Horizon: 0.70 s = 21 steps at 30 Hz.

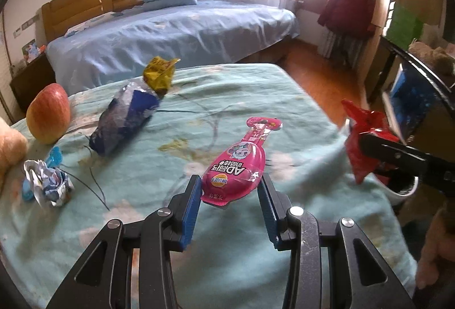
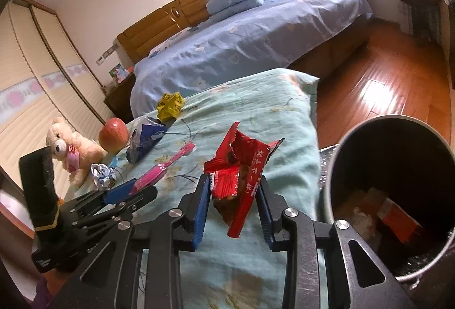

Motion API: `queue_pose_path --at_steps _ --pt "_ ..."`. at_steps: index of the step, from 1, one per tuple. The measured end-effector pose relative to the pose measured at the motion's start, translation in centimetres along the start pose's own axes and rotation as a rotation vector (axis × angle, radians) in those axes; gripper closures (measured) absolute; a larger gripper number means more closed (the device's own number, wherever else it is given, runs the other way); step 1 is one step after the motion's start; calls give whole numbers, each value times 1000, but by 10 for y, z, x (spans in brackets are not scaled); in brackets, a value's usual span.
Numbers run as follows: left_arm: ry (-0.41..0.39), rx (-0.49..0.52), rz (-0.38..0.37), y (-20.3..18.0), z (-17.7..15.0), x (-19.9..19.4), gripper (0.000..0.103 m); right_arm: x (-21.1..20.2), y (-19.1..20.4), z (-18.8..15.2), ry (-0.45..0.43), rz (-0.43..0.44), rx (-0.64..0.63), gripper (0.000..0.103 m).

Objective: Collect trash
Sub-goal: 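Carry the red snack bag and pink tube over the bin with both tools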

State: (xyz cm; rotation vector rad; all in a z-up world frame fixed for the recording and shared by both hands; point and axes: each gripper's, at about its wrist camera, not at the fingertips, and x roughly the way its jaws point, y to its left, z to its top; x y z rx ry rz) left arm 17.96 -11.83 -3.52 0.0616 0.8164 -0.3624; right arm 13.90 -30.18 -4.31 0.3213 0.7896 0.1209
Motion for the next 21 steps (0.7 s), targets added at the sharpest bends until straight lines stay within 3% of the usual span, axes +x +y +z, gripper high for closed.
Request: queue_pose_path --at_steps 21 --pt "1 95 -118 -83 -9 -18 64 -60 -68 -24 -48 -126 83 71"
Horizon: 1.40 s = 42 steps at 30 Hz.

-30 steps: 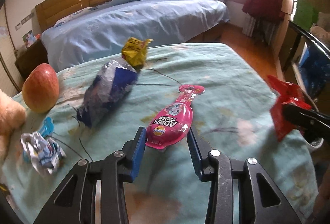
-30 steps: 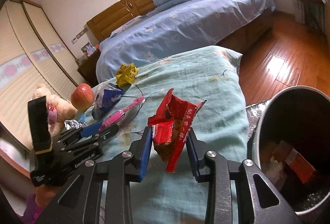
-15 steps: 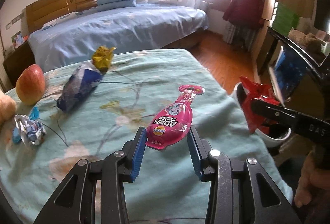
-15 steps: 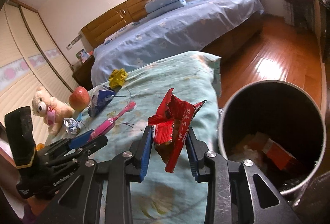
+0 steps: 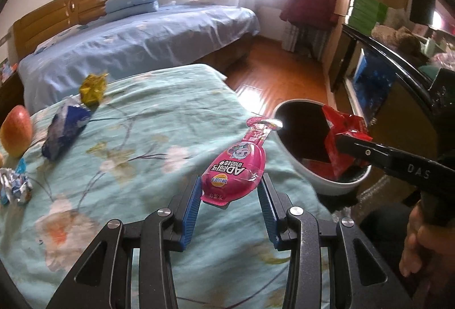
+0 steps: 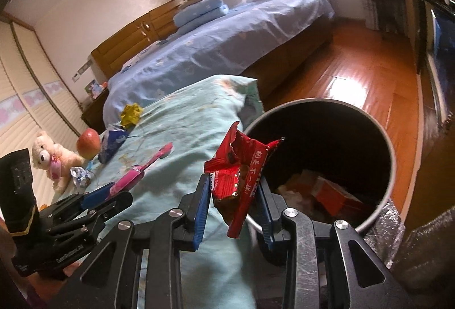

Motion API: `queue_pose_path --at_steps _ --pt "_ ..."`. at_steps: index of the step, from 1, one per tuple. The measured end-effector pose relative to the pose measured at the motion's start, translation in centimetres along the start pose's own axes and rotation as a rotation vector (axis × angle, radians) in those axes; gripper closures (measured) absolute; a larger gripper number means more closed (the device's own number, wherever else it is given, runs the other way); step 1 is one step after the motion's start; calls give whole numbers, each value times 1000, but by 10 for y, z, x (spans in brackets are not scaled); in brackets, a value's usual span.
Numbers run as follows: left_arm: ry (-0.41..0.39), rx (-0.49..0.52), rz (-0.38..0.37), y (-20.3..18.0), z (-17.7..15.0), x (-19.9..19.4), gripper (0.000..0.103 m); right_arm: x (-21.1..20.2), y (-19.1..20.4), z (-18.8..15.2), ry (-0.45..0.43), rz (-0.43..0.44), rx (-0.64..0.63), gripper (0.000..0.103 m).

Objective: Collect trash
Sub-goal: 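Carry the red snack bag and pink tube over the bin with both tools, then open both tools over the bin to drop the snack bag and tube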

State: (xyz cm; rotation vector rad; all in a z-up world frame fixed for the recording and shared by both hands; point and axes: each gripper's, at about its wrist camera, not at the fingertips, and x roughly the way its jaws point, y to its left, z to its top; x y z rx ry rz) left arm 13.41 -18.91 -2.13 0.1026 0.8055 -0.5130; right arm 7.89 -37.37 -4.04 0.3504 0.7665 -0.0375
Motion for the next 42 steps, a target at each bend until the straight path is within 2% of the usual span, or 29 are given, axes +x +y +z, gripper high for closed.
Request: queue_pose_path --at_steps 22,42 --pt "26 90 -45 -61 22 30 64 -10 -50 3 -13 -57 55 71" --pt "51 99 -50 -82 35 59 63 8 -74 16 30 -67 77 71"
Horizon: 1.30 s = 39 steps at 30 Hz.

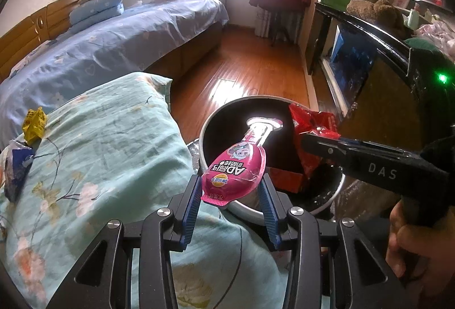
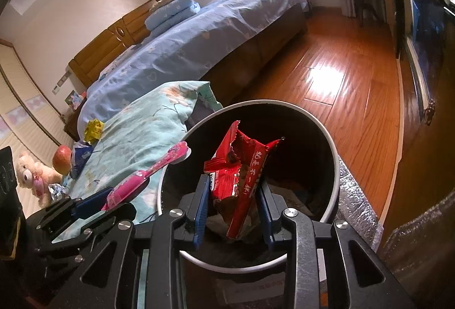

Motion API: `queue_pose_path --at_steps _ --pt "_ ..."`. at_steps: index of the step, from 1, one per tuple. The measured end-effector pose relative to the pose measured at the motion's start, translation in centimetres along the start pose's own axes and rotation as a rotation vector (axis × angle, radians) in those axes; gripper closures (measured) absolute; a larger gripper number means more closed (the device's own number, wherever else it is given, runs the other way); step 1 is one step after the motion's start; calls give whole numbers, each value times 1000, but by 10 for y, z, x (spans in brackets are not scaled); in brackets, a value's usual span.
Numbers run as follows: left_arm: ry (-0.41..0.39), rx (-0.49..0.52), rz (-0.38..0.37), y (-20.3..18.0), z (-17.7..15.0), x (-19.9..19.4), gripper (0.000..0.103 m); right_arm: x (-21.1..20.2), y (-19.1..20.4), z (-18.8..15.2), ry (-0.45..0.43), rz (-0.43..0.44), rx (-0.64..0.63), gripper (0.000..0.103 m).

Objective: Collect trash
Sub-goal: 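Open both tools over the bin to drop the snack bag and tube, then grasp the blue-white plastic bag with the right tool while the left grasps white paper wrapper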

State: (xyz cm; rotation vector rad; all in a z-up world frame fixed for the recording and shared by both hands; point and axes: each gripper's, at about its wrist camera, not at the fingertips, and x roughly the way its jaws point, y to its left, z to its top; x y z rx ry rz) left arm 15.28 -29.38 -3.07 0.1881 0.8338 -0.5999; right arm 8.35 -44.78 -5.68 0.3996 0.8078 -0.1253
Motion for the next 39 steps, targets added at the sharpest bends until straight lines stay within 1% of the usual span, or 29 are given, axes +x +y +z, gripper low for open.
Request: queue_pose_path --at_steps 11,14,15,16,17,18,20,27,33,39 --pt "5 -12 -3 -2 4 9 62 6 -4 5 22 -5 3 67" --pt "4 -24 -2 -1 5 9 60 7 -5 5 25 -6 8 63" --pt "5 -34 0 1 4 9 55 7 -5 6 24 -7 8 56" --pt "-4 -45 -6 3 4 6 52 7 -5 6 23 -8 10 39" --pt "-12 -52 -10 4 3 5 51 7 -6 6 20 -10 11 32" --pt "-20 -61 -10 7 2 1 49 5 -6 5 14 -14 13 29" --pt "-26 -80 -4 14 -1 -4 45 3 -7 4 5 -9 20 30" --pt "-35 -133 15 40 -24 -23 44 -3 6 0 -4 12 19 30" --pt "-32 -192 52 69 -51 -43 44 -2 35 -6 0 48 -20 29" --pt "-39 -243 110 93 -71 -66 44 4 71 -13 10 95 -65 26"
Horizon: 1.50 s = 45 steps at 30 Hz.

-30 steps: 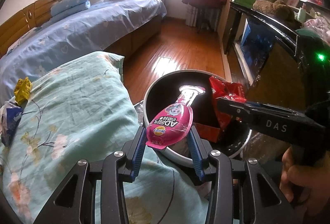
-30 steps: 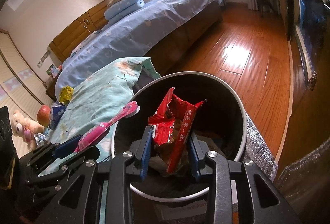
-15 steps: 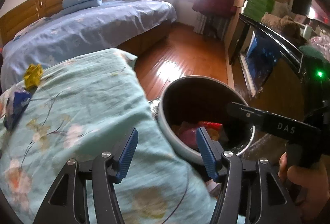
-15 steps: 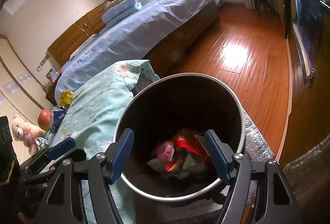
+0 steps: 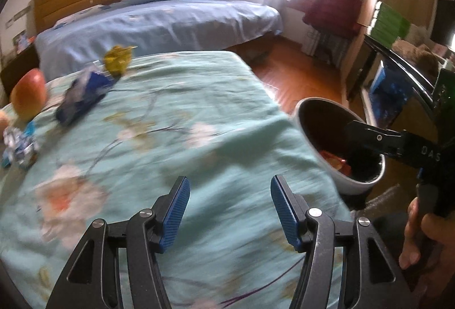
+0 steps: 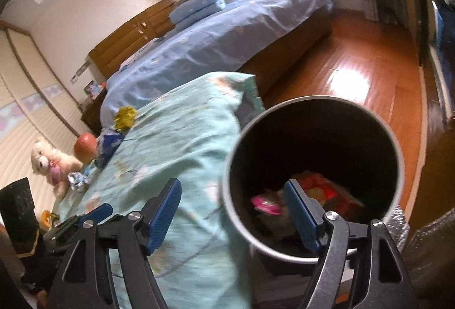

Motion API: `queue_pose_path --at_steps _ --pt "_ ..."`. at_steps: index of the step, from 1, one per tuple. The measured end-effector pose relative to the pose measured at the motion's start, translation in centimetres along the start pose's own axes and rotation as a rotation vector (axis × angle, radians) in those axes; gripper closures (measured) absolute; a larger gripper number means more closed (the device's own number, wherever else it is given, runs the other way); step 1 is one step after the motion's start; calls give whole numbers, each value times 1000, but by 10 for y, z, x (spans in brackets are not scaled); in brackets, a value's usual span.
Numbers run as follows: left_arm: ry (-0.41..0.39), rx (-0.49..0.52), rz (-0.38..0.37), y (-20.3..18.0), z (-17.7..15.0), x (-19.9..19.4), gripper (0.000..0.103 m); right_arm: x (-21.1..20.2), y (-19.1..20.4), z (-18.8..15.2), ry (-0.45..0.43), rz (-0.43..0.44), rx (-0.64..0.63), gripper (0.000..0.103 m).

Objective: Collect trash
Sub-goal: 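Grasp the blue-white plastic bag with the right tool while the left grasps white paper wrapper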

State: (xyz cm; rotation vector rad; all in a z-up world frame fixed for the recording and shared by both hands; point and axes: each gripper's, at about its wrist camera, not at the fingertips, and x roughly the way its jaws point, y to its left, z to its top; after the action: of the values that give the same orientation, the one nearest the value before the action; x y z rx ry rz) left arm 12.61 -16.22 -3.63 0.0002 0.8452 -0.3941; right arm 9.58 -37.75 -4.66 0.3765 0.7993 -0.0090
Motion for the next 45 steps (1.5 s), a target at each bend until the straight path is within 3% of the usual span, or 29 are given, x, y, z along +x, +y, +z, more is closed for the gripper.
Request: queue_pose_path --at_steps 21,45 --pt "-42 -216 182 108 -36 -58 44 60 114 -22 106 145 -132 26" --pt "-50 -316 270 173 -31 -60 44 110 185 -22 170 225 -238 26"
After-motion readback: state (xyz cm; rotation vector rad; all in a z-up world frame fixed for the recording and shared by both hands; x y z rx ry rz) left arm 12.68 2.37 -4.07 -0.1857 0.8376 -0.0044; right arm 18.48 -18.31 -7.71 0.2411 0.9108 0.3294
